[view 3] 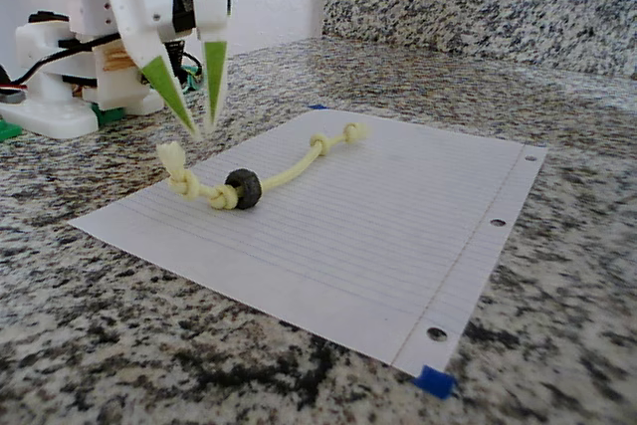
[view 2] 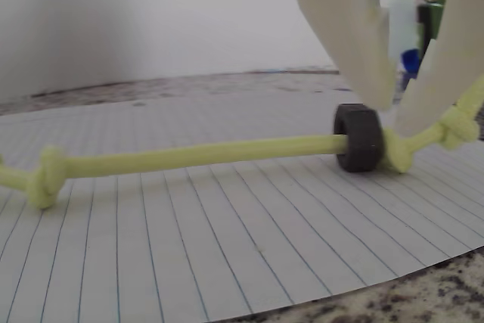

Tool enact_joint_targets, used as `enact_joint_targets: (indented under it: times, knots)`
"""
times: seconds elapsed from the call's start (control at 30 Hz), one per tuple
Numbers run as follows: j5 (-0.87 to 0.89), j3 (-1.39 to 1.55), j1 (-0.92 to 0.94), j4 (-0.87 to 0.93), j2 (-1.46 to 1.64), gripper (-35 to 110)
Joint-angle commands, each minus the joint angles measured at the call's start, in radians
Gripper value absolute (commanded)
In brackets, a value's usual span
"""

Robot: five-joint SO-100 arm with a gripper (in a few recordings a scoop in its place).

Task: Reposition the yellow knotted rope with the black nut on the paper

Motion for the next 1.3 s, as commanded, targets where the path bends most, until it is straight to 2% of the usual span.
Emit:
enact_joint_targets:
  times: [0.0,0.57,0.63,0.77,1.0,1.07,1.27]
  knots:
    - [-0.038,-0.046,0.032,0.012,-0.009,0]
    - [-0.187,-0.046,0.021,-0.025,0.057,0]
    - [-0.235,-0.044,0.031,-0.029,0.094,0]
    - [-0.439,-0.044,0.044,-0.037,0.202,0]
    - [-0.66,-0.043,-0.043,0.11,0.35,0]
    - [-0.701,-0.041,-0.08,0.144,0.365,0]
    - [-0.715,0.008,-0.146,0.098,0.388,0]
